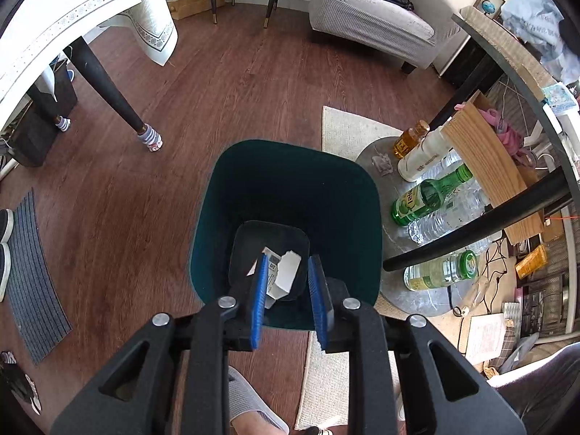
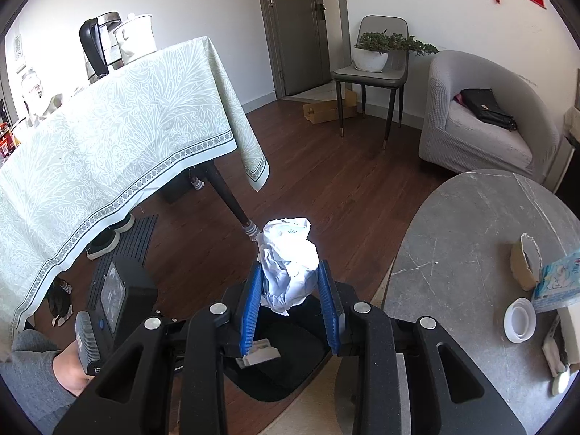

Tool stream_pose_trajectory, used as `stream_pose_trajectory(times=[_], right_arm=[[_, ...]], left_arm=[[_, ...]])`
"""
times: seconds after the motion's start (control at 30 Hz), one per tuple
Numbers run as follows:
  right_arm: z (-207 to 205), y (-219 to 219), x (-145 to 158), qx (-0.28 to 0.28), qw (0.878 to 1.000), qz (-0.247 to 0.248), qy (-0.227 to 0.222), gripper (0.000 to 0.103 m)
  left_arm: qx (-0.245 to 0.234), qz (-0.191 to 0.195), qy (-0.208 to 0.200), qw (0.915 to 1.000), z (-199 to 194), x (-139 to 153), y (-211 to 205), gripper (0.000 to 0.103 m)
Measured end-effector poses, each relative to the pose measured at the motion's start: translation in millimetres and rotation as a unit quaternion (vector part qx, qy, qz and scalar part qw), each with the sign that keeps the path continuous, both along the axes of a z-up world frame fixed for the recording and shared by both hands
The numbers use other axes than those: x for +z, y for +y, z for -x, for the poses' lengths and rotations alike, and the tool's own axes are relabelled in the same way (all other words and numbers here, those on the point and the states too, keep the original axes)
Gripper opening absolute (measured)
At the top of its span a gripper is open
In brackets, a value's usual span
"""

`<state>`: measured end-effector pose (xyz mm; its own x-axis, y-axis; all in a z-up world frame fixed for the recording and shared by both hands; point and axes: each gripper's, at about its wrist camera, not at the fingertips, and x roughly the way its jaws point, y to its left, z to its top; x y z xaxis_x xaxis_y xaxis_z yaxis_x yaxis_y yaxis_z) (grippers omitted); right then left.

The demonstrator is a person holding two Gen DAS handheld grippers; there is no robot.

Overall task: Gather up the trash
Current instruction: 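Carry both items over the green bin and open both tools to drop them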

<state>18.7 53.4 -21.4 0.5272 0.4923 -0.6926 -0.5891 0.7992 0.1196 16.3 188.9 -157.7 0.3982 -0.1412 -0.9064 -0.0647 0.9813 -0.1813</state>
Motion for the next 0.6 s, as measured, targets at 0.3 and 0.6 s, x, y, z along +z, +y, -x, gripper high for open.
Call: stream_pose_trajectory(times=[0.3, 0.6], right_arm=[[-5, 24, -24, 0.011, 0.999, 0.022, 0.021, 0.031], [-10, 51, -67, 0.026, 0.996, 0.063, 0.063, 0.031]], left_arm=[[0.007, -0.003, -0.057, 0.9983, 11, 39, 12, 0.028], [-0.005, -0.002, -0.114, 0.9935, 20, 86, 12, 0.018]])
